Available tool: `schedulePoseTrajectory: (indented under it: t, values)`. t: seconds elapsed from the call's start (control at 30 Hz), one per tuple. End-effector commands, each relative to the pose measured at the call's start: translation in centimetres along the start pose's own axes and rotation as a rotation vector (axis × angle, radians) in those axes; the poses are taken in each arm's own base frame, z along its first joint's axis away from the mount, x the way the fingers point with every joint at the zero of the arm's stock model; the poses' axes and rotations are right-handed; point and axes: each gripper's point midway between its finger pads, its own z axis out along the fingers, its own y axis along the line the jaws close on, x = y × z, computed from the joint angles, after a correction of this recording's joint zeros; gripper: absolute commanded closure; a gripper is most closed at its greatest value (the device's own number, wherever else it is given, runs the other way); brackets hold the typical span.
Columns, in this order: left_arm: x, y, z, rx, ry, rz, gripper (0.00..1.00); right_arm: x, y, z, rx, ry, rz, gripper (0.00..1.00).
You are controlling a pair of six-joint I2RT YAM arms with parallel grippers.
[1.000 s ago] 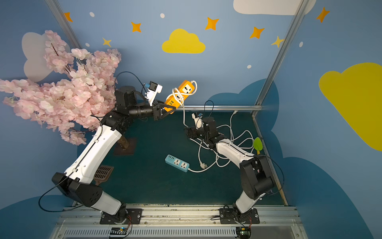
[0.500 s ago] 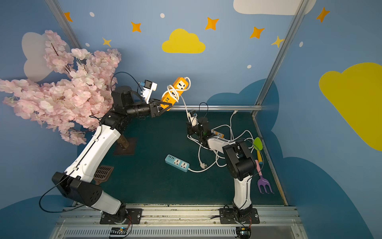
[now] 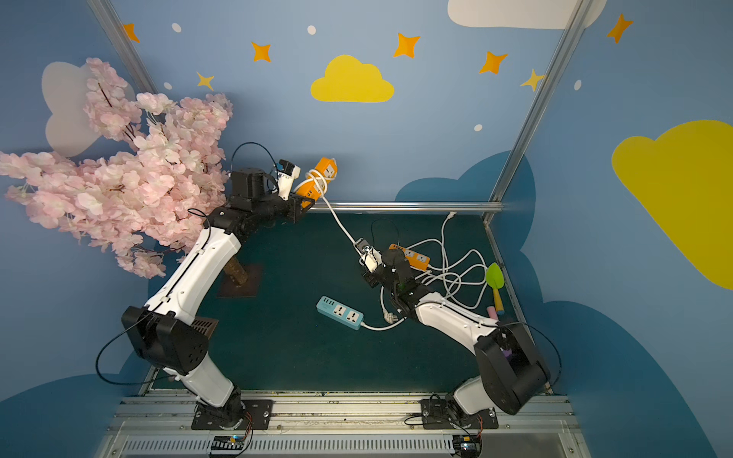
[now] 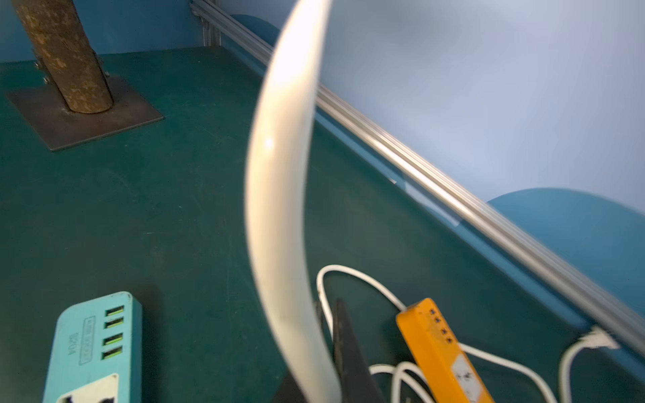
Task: Wrap the cord around the power strip
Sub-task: Wrap the power cord around the power strip.
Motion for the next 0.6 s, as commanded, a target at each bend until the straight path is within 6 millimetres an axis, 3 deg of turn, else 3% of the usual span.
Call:
schedulePoseTrajectory:
  t: [0.0,0.17,0.23,0.3,0.4,0.57]
  values:
    - [3.7,0.4,1.4,-0.107,0.156,0.187,0.97,-4.0,-1.7,-2.5,0.080,-0.071,-0.169,1.00]
    - [8.9,-3.6,2.0,0.050,0.308,0.259,0.97,-11.2,-5.3,-5.1,0.186,-0.206,-0.217,1.00]
    - [11.2,-6.2,1.4,0.173,0.375,0.305,0.97,-13.2,-6.5,-5.2,0.174,-0.232,-0.228,1.00]
    - [13.7,-10.2,0.0,0.369,0.442,0.377,0.97,-14.3,-7.6,-4.7,0.100,-0.219,-0.197,1.00]
    - [15.6,-15.3,-2.7,0.611,0.457,0.419,0.98,-14.4,-9.5,-3.1,0.024,-0.183,-0.171,1.00]
    - [14.1,-19.7,-6.1,0.843,0.383,0.361,0.98,-11.8,-12.4,0.3,-0.110,-0.084,-0.066,1.00]
